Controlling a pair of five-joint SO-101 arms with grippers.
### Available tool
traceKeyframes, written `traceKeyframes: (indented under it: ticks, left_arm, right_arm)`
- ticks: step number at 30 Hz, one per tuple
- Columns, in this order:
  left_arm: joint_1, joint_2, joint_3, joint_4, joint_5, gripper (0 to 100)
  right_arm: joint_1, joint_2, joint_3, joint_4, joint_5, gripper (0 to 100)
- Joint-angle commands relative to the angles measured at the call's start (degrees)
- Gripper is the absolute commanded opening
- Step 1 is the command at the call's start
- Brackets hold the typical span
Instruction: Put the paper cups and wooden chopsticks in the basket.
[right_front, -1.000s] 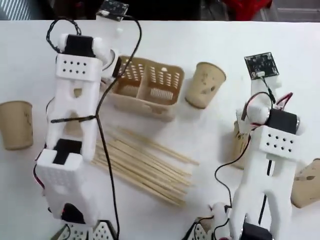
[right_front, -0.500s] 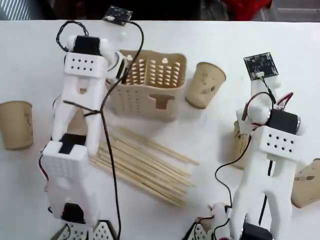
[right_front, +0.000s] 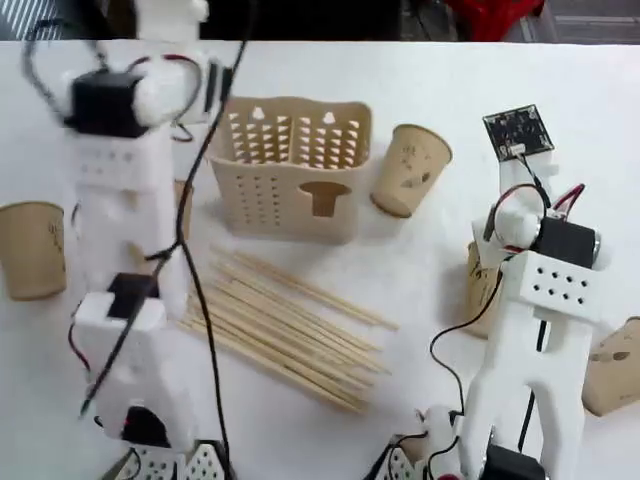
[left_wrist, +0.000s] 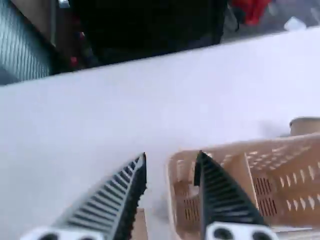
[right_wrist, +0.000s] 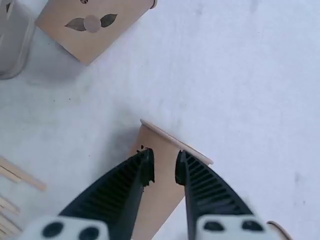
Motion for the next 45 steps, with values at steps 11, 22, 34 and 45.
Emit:
traceKeyframes:
  ticks: [11, 22, 34, 45]
  left_arm:
    - [-6.5, -37.8, 30.2, 0.4, 0.2, 17]
    - [-3.3, -62.7, 90.2, -15.1, -3.4, 17]
    - [-4.3, -71.2, 115.0, -30.9, -6.9, 17]
    - [-4.4, -71.2, 117.7, -33.3, -6.8, 17]
  right_arm:
    - [30.4, -2.9, -15.5, -0.2, 12.9, 8.8]
    - [42.1, 17.6, -17.5, -9.5, 40.1, 9.8]
    - [41.2, 27.1, -17.4, -7.4, 46.6, 22.3]
    - [42.0, 27.5, -19.3, 9.4, 56.8, 22.3]
